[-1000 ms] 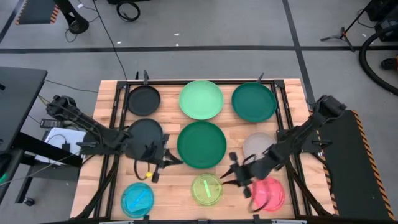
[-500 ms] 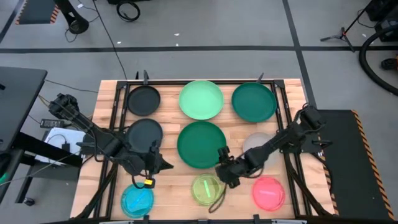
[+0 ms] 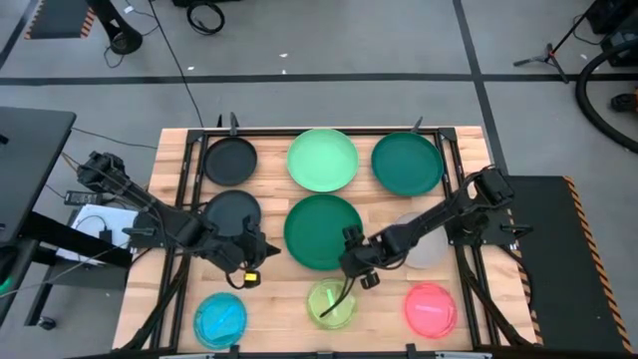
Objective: Stack plastic plates
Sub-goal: Stack the left dark green plate on top of the green plate
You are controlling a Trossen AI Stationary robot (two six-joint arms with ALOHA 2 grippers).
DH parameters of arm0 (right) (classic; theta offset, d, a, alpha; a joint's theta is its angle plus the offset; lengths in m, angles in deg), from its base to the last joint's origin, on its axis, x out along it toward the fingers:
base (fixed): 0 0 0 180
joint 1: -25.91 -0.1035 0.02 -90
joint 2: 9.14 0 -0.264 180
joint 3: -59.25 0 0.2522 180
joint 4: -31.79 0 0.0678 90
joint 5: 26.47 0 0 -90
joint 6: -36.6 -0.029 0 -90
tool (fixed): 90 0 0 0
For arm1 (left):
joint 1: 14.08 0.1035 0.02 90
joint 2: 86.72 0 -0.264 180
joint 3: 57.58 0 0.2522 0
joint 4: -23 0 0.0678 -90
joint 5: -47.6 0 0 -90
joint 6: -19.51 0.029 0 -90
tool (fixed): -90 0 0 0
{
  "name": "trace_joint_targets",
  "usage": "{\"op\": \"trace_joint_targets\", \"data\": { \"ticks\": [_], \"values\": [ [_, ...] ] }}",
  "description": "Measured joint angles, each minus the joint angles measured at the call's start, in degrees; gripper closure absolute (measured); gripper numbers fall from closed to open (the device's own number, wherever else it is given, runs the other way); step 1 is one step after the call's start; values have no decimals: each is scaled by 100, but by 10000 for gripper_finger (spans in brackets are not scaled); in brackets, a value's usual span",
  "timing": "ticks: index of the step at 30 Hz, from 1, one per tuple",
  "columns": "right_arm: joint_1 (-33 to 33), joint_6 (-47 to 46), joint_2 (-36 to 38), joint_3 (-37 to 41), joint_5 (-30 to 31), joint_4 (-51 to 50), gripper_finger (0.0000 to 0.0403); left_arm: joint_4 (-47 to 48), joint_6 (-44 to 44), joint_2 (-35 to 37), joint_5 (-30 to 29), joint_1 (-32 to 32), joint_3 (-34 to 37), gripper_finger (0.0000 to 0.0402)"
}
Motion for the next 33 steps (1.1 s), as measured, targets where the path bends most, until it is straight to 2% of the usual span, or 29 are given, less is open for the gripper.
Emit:
{"op": "trace_joint_targets", "data": {
  "ticks": [14, 17, 21, 25, 30, 33],
  "values": [
    [62, 876, 3, -3, -429, 65, 385, -7, 45, 2, 21, 51, 4, 390],
    [-61, 836, 103, -175, -517, -388, 390, 179, 51, 75, 148, -7, -100, 390],
    [-414, 747, 355, -1105, -513, -1793, 390, 637, 169, 210, 205, -156, -491, 390],
    [-488, 1010, 642, -1920, -3, -2366, 390, 587, 792, 282, 140, -248, -648, 390],
    [82, 1567, 874, -2096, 1215, -2337, 390, 582, 878, 278, 36, -245, -656, 390],
    [810, 1621, 839, -2092, 1356, -2338, 390, 570, 769, 271, 24, -267, -636, 390]
  ]
}}
